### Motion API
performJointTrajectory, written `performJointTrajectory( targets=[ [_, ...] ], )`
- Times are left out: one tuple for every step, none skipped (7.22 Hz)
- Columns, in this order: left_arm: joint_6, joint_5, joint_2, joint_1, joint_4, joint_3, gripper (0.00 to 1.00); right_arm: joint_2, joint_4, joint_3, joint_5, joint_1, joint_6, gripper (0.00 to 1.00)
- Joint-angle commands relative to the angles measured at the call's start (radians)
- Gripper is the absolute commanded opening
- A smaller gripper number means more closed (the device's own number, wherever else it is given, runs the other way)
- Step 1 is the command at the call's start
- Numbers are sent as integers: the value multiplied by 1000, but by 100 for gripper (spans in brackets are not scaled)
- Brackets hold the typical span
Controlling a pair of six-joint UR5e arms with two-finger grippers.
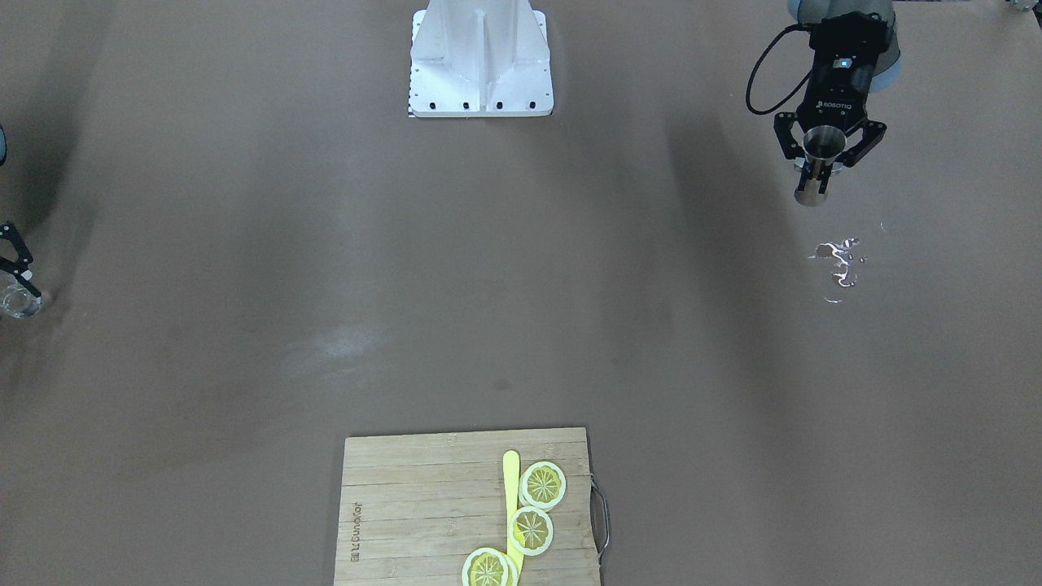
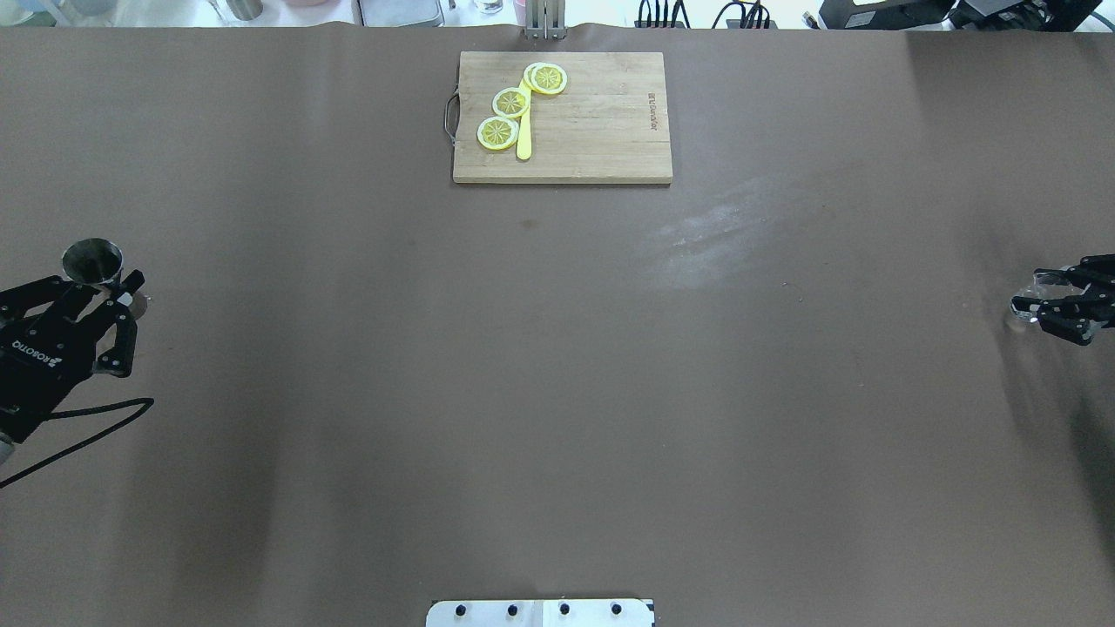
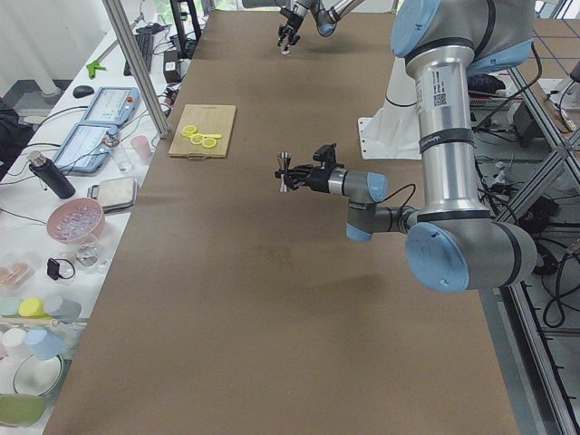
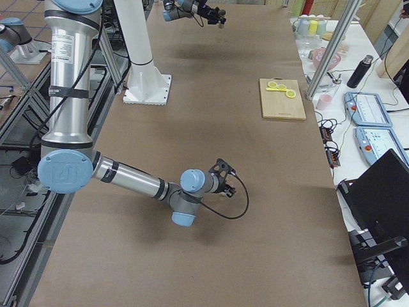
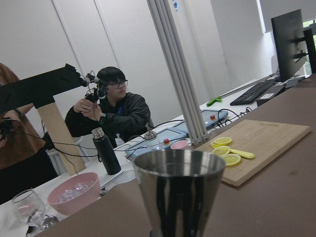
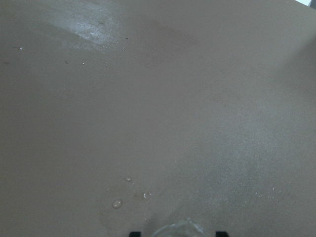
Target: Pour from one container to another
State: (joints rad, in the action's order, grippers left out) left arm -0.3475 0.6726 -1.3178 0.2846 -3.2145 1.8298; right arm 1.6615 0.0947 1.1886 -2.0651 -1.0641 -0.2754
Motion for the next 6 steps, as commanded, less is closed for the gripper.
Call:
performJointTrajectory(
  targets=[
    [-175, -124, -6, -1, 224, 20, 0, 0, 2, -1, 8, 6, -2, 0],
    [-239, -148, -14, -1, 293, 20, 0, 0, 2, -3, 14, 12, -2, 0],
    [-345, -178, -15, 2, 390, 22, 0, 0, 2, -3, 17, 13, -2, 0],
    [-461, -206, -15, 11, 497, 23, 0, 0, 2, -3, 19, 16, -2, 0],
    [-576, -206, -15, 14, 562, 23, 0, 0, 5, -3, 17, 16, -2, 9],
    [-711, -208, -15, 27, 625, 23, 0, 0, 40, -18, 22, 18, -2, 99]
  ],
)
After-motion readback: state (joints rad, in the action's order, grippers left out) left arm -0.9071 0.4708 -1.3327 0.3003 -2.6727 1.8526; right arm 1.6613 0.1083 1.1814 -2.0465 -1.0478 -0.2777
